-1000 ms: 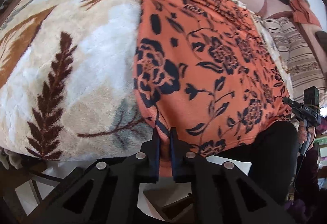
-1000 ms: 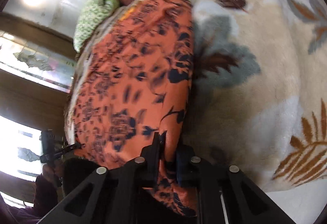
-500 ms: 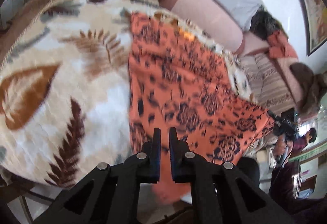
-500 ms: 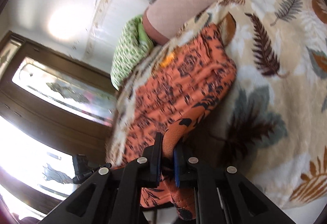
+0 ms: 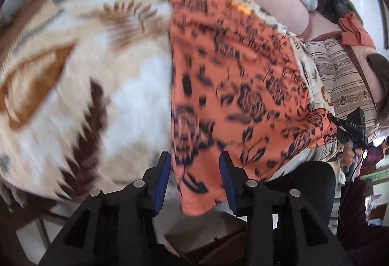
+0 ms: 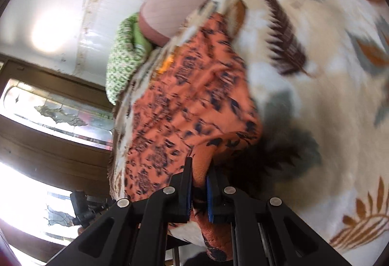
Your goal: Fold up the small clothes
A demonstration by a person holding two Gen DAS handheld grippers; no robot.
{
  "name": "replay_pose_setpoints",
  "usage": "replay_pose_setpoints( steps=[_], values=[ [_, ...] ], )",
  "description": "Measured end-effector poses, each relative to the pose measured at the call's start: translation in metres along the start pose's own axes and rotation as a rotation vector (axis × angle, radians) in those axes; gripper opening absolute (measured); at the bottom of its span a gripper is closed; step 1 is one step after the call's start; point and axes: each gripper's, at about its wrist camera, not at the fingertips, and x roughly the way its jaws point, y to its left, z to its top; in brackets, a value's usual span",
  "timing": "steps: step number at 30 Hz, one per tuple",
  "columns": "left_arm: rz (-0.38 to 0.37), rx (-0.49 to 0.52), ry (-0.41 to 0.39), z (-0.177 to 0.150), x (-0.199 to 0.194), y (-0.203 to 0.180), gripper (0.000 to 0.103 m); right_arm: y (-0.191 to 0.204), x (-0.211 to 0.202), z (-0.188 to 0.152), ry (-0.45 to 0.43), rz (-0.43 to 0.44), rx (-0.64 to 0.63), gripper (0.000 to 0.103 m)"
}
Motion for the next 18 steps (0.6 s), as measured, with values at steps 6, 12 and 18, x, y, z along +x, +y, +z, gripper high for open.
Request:
replay_pose_setpoints(
  steps=[6,12,18],
  values=[
    [0.025,-0.009,0.014,-0.024,0.023,-0.003,0.042,-0.025,0.008,-0.016,0.049,-0.034,0.040,0.010],
    [0.014,-0.057,0.021,-0.024,0.045,0.003,0.041,-0.025,0.013,-0.021,0.059,-0.051,0.040,0.010],
    [-0.033,-0.030,0.002,-0.028,0.045,0.000,0.008,-0.029,0.017,-0.024,0.077,-0.064,0.055,0.010]
  ],
)
